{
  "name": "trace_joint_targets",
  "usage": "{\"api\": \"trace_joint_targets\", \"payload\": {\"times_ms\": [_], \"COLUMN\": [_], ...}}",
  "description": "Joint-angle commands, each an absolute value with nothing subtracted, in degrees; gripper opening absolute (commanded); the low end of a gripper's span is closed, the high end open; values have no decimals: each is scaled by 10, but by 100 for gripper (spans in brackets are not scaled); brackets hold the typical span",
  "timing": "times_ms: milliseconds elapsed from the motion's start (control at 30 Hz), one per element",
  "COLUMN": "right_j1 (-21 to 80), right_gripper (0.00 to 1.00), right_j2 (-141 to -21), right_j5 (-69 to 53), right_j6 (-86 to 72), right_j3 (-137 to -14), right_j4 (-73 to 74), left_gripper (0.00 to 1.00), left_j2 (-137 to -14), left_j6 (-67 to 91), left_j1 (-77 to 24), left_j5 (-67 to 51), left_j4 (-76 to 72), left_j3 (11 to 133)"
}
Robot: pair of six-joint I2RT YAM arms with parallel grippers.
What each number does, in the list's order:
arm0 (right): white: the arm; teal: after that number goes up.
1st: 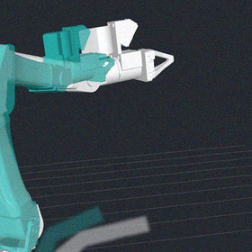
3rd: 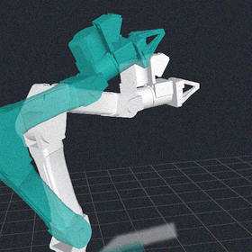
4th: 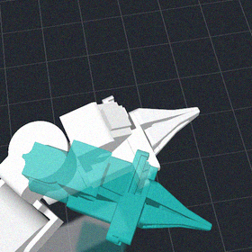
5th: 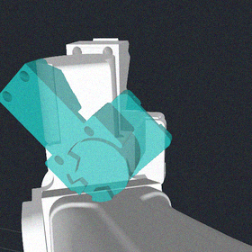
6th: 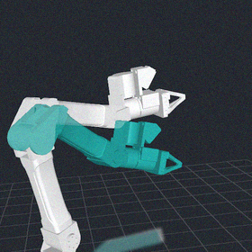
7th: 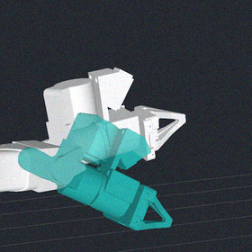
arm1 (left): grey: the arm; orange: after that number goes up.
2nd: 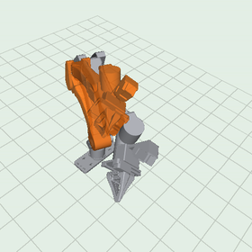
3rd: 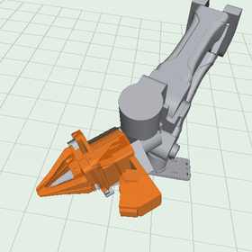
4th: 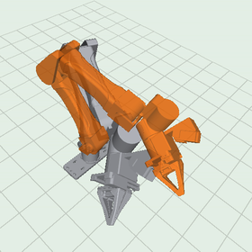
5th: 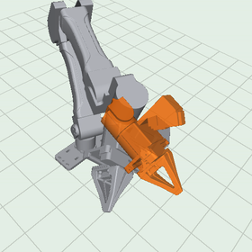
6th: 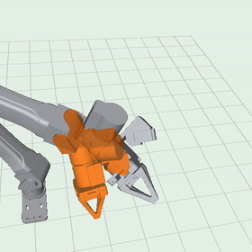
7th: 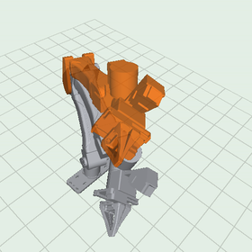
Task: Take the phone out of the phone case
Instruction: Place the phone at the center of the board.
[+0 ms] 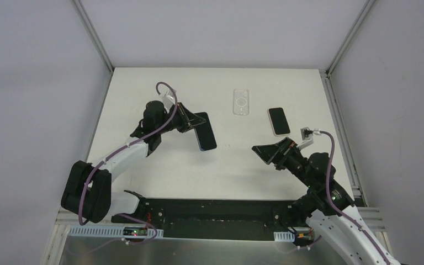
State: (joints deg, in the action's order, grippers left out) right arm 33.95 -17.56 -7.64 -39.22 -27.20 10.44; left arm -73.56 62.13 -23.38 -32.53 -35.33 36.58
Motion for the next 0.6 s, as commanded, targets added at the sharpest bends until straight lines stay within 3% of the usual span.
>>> {"api": "trace_joint_targets", "payload": {"times_ms": [0,133,400,567], "right_j1": [338,338,337,336], "right_gripper": [100,100,99,99], "right_j2": [-188,-225,-273,-277], "right_j5": [-22,-21,-42,-27], "right_j6": [-414,-428,-422,-410], "right_j3": [-256,-252,-264,-268], "right_j4": [108,109,124,139], "left_gripper": [0,0,0,0], "left_j2": [-751,-818,-996,-1040], "left_j6": [407,305,198,183], "left_j1": [-194,-163,-103,-80], "left_j5": [-256,-209,-244,-241], "left_j4": [47,188,282,294], "left_j3": [510,610,755,782]}}
